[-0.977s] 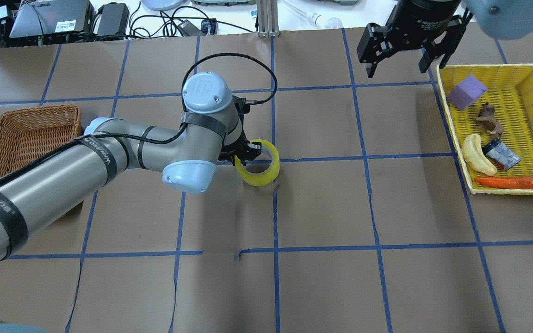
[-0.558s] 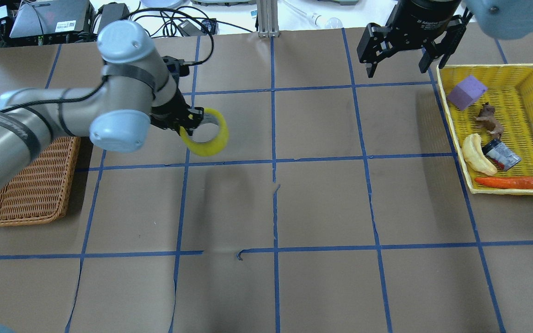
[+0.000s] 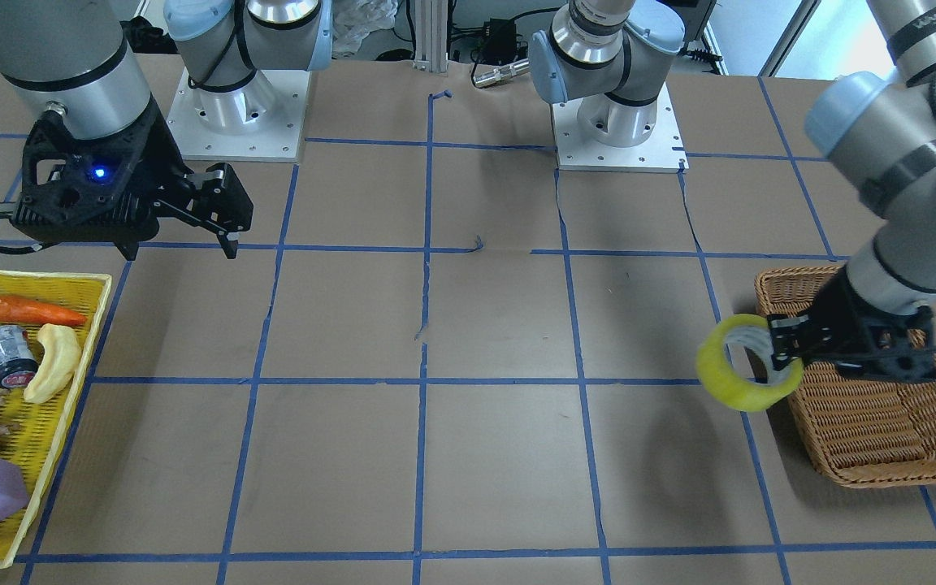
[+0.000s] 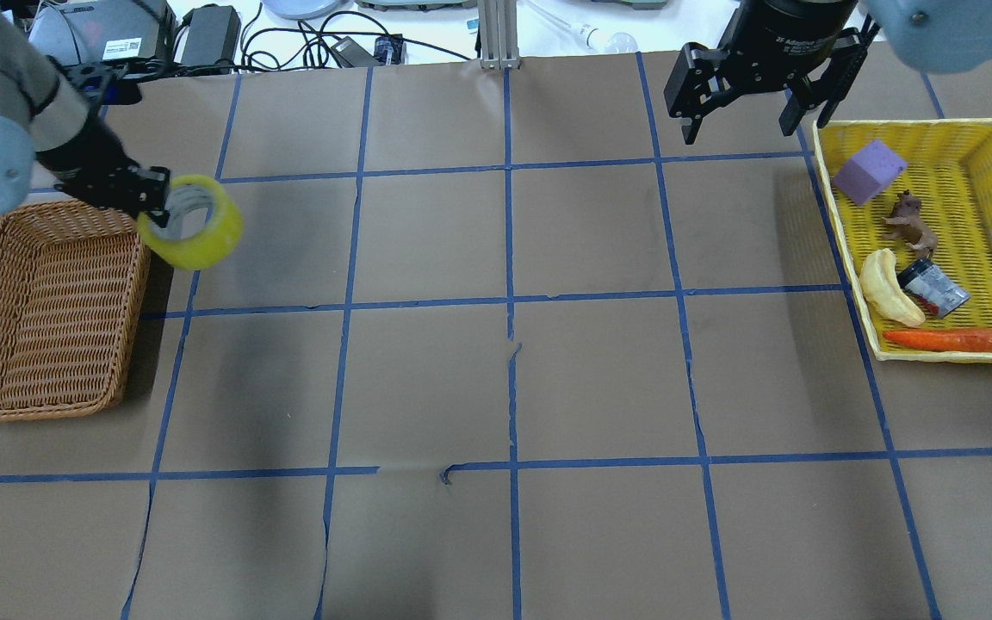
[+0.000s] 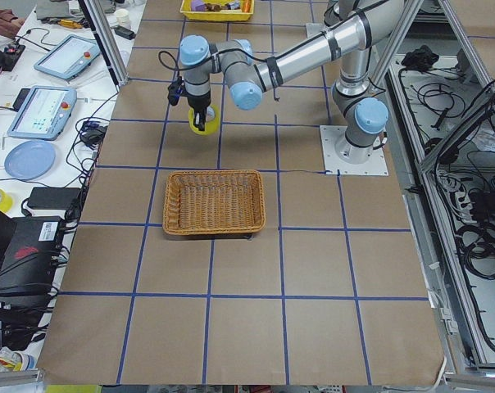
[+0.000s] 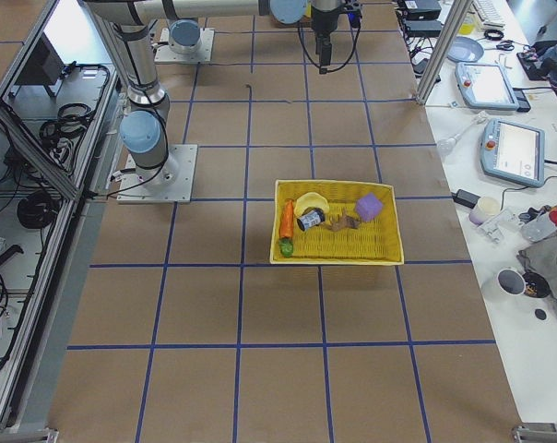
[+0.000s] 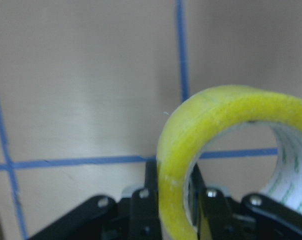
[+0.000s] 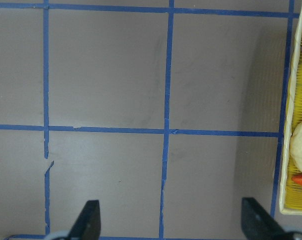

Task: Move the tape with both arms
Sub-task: 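Carry the tape roll with the left gripper over the wicker basket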

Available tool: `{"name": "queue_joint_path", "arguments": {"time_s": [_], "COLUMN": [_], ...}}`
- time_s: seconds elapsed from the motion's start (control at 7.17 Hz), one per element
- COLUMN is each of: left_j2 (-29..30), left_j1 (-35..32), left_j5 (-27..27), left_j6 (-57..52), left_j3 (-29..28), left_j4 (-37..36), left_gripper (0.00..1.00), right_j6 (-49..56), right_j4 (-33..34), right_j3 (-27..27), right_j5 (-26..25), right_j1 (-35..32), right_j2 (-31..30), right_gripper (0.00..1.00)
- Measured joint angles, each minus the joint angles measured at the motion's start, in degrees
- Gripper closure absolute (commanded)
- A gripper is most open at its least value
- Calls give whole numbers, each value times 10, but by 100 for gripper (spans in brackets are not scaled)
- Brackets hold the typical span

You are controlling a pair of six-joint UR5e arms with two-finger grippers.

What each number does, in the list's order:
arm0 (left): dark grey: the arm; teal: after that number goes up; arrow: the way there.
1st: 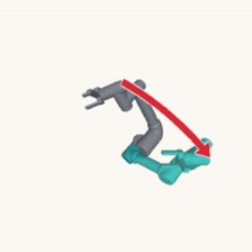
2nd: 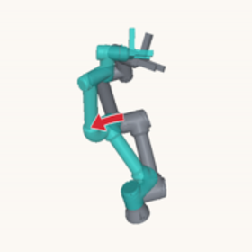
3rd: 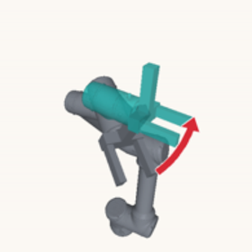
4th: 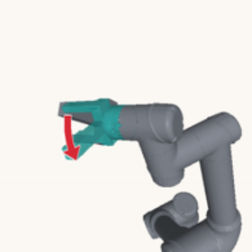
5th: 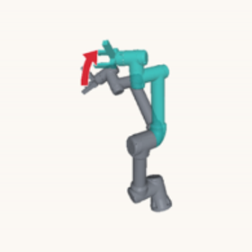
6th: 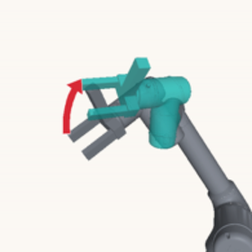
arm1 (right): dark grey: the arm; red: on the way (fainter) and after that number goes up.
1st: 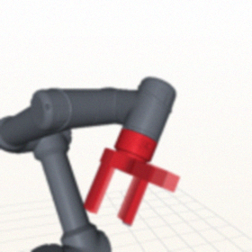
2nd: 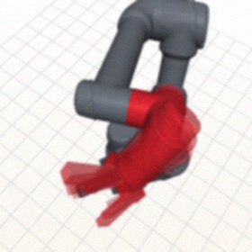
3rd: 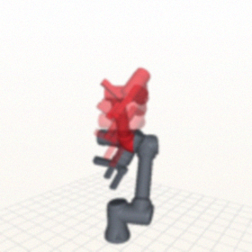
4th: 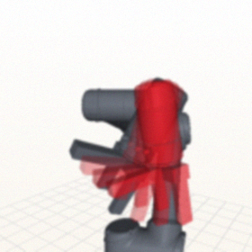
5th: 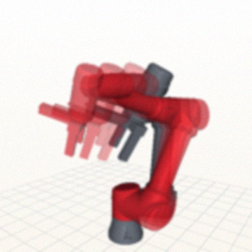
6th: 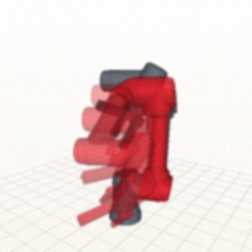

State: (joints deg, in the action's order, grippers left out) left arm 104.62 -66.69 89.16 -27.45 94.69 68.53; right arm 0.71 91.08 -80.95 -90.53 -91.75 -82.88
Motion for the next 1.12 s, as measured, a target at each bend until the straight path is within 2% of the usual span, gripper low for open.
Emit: {"name": "queue_joint_path", "arguments": {"time_s": [0.42, 0.7, 0.98, 1.12], "left_j2": [24, 59, 91, 99], "left_j1": [128, 168, 180, 181], "left_j5": [19, 27, 25, 25], "left_j6": [-189, -256, -261, -251], "left_j3": [-3, -4, -4, -4], "left_j4": [-20, -54, -93, -102], "left_gripper": [100, 100, 96, 22], "right_j6": [0, -2, -3, -3], "right_j4": [0, 1, 1, 1], "right_j3": [0, 0, 0, 0], "right_j5": [0, 0, 1, 1], "right_j1": [-1, -1, -1, -1], "right_j2": [0, 0, 0, 0], "right_gripper": [0, 0, 0, 0]}}
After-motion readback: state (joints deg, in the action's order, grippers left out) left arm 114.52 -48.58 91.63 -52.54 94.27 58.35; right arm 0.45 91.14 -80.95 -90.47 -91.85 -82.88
